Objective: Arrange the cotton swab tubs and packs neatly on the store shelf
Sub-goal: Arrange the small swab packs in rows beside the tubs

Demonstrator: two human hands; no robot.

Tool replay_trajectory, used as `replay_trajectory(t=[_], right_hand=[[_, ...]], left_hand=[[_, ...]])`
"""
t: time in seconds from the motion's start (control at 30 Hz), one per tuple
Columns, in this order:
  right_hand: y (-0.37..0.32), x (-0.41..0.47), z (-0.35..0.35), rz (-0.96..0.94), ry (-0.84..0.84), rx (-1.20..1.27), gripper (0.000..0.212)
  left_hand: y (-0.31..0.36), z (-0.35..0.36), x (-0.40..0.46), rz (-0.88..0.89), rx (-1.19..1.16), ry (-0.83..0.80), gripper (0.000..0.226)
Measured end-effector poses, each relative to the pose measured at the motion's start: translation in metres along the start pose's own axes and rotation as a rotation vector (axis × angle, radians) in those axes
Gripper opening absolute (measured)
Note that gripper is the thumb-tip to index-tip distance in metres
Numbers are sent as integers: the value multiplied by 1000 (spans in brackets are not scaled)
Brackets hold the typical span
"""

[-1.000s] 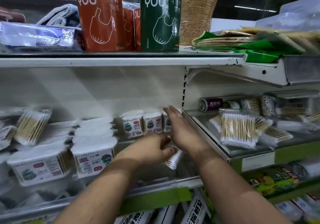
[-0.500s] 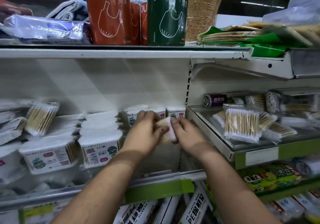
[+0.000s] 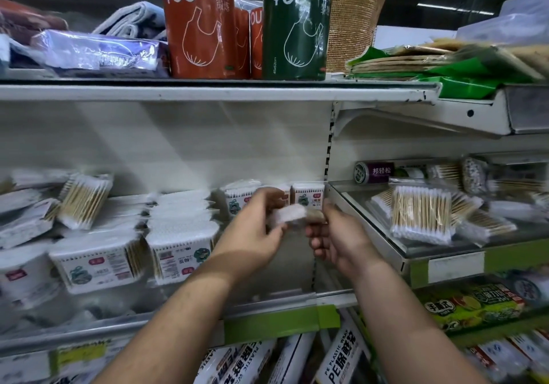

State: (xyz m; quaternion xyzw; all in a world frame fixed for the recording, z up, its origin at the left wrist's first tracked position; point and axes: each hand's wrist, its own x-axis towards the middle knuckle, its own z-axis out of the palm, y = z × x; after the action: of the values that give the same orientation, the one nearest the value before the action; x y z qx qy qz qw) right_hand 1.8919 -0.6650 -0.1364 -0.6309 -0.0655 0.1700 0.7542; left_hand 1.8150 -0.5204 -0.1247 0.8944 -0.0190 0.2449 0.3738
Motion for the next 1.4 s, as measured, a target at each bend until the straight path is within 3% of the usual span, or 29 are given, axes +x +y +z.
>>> replay_trajectory(t=[0.13, 0.3, 0.43, 0.6, 0.7, 0.9, 1.1, 1.23, 1.3, 1.4], right_hand=[[5, 3, 4, -88, -1, -331, 52], [8, 4, 13, -274, -20, -482, 11], [9, 12, 17, -346, 28, -626, 18], [13, 18, 17, -373, 75, -1031, 38], [18, 19, 17, -343, 57, -1066, 35], [22, 17, 29, -359, 15, -1132, 29], [18, 11, 34, -337, -19, -1141, 32], [6, 2, 33, -363, -18, -1101, 32], [-5, -6, 31, -379, -10, -1119, 29], [-26, -21, 22, -390, 20, -1203, 21]], left_hand=[[-6, -14, 16, -60, 1, 159, 15], [1, -32, 29, 13, 157, 162, 12], [-1, -42, 36, 56, 296, 89, 13], [-15, -48, 43, -16, 473, 20, 8], [-19, -46, 47, -89, 636, -35, 11], [-15, -40, 54, -59, 1085, -33, 28], [-8, -38, 52, -137, 1040, -7, 37], [6, -30, 48, -45, 997, 73, 38], [18, -20, 46, 54, 912, 84, 36], [35, -3, 46, 69, 602, 22, 39]])
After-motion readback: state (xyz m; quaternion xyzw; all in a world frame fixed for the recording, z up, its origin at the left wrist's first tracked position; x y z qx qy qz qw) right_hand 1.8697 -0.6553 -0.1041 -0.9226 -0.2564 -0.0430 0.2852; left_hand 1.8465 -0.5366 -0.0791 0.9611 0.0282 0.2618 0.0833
